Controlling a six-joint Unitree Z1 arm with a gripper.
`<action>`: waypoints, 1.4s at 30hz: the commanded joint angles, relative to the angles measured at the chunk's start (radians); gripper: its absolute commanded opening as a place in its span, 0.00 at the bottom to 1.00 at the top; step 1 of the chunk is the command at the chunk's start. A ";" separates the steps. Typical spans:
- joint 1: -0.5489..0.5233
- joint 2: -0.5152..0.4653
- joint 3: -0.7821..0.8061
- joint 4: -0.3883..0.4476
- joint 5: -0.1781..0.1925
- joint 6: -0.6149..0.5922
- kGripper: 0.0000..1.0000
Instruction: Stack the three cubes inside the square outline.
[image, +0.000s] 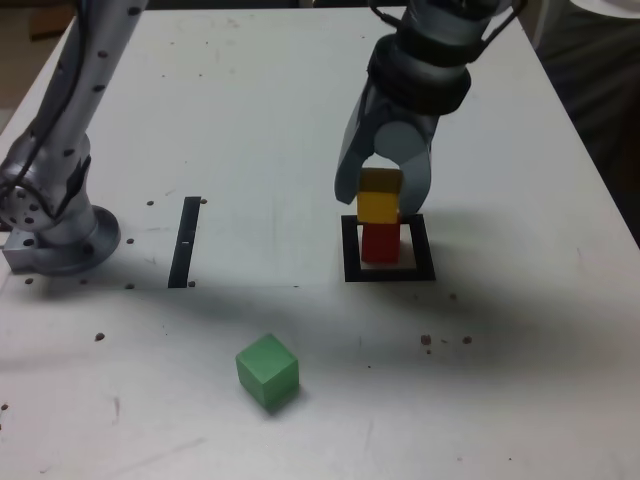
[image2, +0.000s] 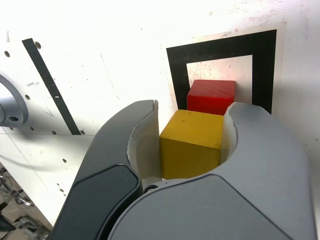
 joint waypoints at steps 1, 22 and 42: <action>-0.001 0.010 -0.003 0.005 -0.001 -0.001 0.27; 0.015 0.025 0.029 -0.014 -0.004 0.011 1.00; -0.122 -0.231 0.208 -0.060 0.076 -0.005 1.00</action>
